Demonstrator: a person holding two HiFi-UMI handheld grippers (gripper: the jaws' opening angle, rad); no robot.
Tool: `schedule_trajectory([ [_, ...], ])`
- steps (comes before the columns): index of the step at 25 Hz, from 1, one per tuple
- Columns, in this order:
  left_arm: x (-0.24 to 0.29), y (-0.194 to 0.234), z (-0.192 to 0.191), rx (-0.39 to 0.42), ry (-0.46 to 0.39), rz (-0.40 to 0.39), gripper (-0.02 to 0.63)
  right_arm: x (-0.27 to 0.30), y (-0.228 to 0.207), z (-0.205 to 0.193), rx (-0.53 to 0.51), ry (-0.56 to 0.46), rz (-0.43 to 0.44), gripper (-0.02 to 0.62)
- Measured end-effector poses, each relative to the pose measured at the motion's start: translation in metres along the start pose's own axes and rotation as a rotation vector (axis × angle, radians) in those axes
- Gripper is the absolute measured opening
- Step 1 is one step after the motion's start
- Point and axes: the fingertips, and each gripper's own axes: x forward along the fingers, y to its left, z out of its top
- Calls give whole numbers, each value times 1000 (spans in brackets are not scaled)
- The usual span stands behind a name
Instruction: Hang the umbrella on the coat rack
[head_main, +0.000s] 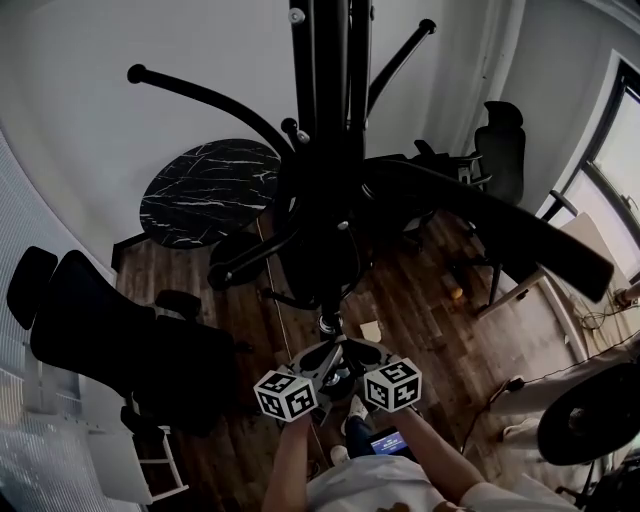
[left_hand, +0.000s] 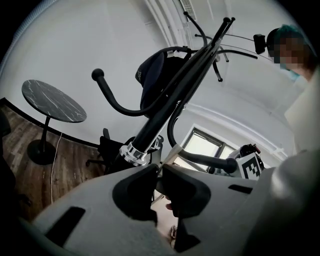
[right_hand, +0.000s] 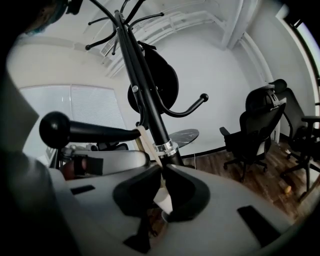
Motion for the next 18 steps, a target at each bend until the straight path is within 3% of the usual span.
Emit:
schedule_trajectory([
  [5, -3, -10, 5, -7, -44, -23, 71, -10, 2, -6, -65, 6, -21, 40],
  [13, -19, -17, 9, 34, -82, 26, 70, -37, 1, -1, -52, -40, -66, 21],
  [18, -34, -31, 7, 79, -110, 60, 33, -61, 8, -4, -91, -62, -107, 12],
])
